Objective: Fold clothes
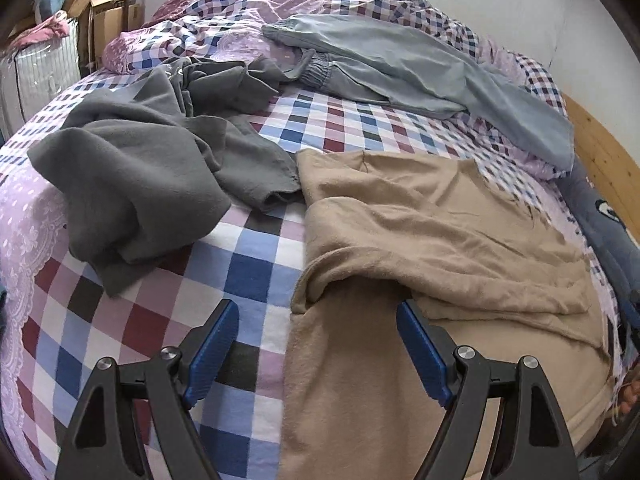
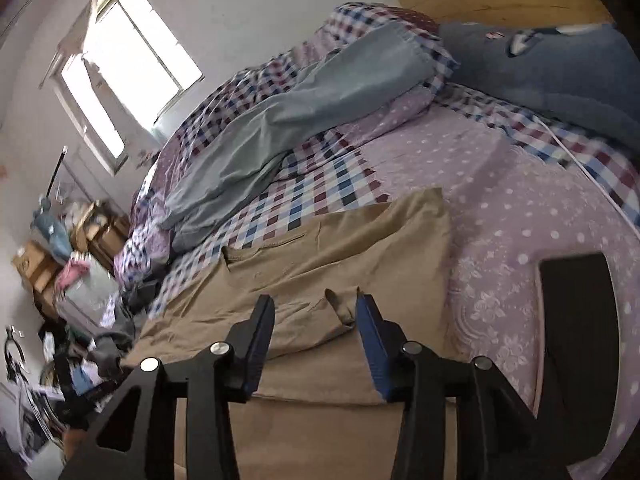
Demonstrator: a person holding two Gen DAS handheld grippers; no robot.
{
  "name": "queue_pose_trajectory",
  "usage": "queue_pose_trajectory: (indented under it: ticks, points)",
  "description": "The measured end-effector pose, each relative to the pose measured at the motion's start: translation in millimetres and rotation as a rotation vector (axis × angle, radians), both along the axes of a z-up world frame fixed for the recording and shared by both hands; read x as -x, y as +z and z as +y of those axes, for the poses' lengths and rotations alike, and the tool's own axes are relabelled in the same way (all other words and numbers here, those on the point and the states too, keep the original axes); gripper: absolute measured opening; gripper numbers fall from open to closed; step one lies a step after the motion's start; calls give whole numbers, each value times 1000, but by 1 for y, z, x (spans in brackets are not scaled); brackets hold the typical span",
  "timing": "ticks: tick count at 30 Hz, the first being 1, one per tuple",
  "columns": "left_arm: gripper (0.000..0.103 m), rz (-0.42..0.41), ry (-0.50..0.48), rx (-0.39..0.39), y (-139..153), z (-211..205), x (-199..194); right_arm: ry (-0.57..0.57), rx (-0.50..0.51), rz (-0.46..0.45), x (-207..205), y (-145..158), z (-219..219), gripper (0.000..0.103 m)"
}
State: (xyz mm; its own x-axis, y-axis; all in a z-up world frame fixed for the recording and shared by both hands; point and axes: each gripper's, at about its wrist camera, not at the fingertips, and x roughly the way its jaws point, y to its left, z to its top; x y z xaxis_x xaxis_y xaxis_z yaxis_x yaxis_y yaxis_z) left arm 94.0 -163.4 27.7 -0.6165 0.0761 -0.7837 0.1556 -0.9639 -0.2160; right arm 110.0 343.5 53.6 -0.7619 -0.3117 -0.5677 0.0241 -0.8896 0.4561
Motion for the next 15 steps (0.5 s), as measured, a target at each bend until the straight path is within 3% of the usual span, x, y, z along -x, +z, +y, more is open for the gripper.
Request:
queue_pose_trajectory:
  ticks: [9,15]
  points:
    - [84,0,21,-17,-2,2,4,66,-344,-70,51,-22,-60,46]
    - [84,4,16,-35,-3,1,5,71,-463,-128,77,-47,-81,46]
